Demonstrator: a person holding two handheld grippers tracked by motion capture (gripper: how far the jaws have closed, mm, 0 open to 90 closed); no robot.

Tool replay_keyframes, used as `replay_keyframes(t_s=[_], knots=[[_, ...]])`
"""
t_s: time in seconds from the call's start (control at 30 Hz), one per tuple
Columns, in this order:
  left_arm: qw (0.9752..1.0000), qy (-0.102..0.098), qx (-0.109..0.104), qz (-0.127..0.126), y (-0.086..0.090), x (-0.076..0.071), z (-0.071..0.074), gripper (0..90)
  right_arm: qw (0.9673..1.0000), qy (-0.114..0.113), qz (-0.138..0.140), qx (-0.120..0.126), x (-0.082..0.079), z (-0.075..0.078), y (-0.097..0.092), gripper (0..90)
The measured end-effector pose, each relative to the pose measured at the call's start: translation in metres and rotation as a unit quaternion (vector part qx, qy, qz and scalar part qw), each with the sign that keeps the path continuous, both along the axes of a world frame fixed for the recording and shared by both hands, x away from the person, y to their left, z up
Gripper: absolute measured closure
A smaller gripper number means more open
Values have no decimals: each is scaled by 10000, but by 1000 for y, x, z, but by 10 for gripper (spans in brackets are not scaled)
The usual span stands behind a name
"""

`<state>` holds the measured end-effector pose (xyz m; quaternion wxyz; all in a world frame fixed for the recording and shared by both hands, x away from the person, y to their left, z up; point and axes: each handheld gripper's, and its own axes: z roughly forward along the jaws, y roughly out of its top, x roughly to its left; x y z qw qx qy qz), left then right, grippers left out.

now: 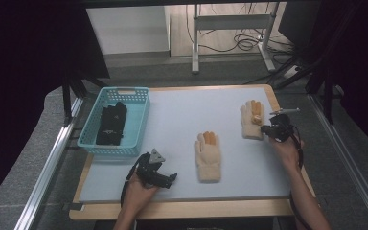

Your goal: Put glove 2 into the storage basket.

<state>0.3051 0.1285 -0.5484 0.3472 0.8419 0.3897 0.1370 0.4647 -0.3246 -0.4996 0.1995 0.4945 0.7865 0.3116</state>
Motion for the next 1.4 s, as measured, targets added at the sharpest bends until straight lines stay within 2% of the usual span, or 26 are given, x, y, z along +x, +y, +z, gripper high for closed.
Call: replay_keyframes(t_s=[0.13,0.23,0.3,0.4,0.53,0.67,0.9,1.1,1.23,1.4], knots=[[10000,-3,2,-5,0,0,0,23,9999,17,0,101,0,-2,0,822],[10000,5,-7,10,0,0,0,23,9999,22,141,70,-2,-3,7,822],[10000,8,-8,12,0,0,0,23,9995,49,298,135,-3,-2,13,820],[10000,7,-8,13,0,0,0,23,9991,-24,397,161,-3,2,16,797],[10000,3,-15,15,0,0,0,23,9993,-222,285,96,6,8,14,648],[10000,6,-8,9,0,0,0,23,9991,-355,185,142,20,11,12,535],[10000,6,-9,9,0,0,0,23,9984,-434,362,-48,40,1,18,391],[10000,1,-4,0,0,0,0,23,9970,-390,559,-356,46,-13,22,386],[10000,-1,2,-5,0,0,0,23,9969,-427,593,-298,45,-15,18,531],[10000,8,-8,8,0,0,0,23,9972,-380,589,-267,41,-11,18,584]])
